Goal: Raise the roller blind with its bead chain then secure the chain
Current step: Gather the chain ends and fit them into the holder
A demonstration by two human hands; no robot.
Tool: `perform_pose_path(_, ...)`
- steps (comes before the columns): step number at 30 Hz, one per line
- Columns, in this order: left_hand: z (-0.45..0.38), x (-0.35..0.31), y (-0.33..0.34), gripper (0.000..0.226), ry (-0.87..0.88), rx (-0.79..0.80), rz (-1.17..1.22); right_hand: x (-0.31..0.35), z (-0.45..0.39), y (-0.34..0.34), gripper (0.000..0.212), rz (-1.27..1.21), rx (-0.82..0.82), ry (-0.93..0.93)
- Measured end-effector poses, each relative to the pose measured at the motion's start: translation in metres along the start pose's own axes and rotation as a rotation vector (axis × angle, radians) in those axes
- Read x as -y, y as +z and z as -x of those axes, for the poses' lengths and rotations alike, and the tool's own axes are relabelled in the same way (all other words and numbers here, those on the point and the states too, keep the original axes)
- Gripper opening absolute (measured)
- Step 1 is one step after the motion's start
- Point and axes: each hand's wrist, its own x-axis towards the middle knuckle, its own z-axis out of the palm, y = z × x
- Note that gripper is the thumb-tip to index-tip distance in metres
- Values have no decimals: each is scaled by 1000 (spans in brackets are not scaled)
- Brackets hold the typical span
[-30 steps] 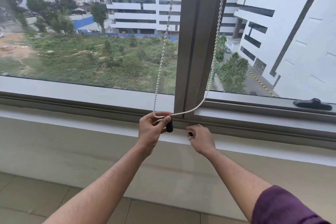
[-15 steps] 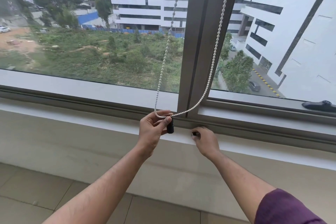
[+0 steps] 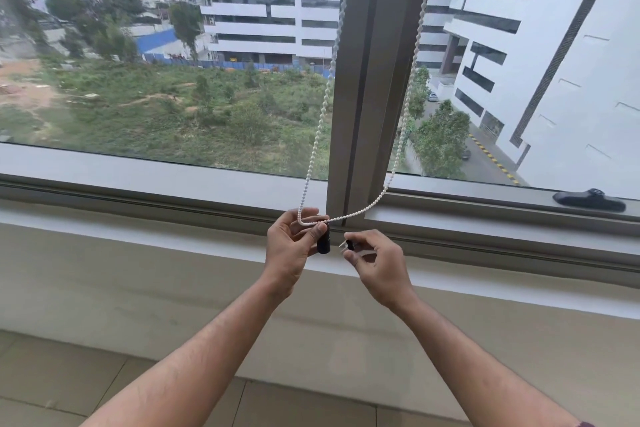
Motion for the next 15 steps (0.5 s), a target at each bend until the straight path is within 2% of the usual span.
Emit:
perform_pose_path(7,2,0,6,31,11,12,0,39,4,-16,24,-95,-76,-203)
perform_pose_path(11,5,-2,7,33,29,26,18,60,-5,-15,28,-70,-143,-320)
perform_pose_path(15,7,-5,9,35,49,28,48,76,-16,-12,33,37,-106,-411)
